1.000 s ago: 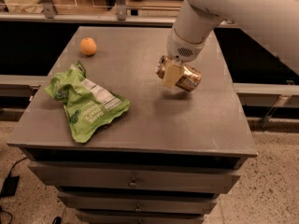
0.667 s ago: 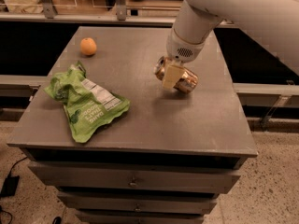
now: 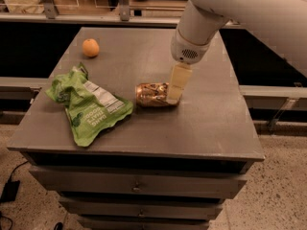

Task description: Knock orange can over

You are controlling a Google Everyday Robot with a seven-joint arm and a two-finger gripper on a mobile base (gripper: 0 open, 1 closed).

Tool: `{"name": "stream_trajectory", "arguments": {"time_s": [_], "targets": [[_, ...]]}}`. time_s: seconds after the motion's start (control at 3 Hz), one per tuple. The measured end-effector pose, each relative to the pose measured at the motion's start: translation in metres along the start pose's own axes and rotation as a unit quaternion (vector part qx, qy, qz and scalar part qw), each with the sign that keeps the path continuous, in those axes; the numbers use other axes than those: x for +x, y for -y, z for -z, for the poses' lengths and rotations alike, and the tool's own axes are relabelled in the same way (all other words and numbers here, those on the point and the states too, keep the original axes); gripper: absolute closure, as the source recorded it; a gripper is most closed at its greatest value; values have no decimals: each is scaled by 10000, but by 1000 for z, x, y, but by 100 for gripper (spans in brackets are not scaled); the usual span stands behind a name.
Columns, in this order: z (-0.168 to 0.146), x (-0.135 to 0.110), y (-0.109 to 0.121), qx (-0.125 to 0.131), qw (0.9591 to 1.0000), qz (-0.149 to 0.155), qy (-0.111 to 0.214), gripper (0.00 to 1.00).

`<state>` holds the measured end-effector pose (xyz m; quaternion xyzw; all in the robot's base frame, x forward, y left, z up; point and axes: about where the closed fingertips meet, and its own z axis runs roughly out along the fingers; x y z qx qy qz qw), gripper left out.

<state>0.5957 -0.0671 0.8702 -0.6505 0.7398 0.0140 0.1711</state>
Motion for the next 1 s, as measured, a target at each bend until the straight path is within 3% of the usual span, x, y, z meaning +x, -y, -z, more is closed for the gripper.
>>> {"name": "stream_trajectory", "arguments": {"time_s": [0.33,0.67,1.0], "targets": [[6,1,-1,-9,9998,70,194,0],[41,14,-13,112,9966,412,709,0],[42,15,-13,110,9964,427,718,0]]}}
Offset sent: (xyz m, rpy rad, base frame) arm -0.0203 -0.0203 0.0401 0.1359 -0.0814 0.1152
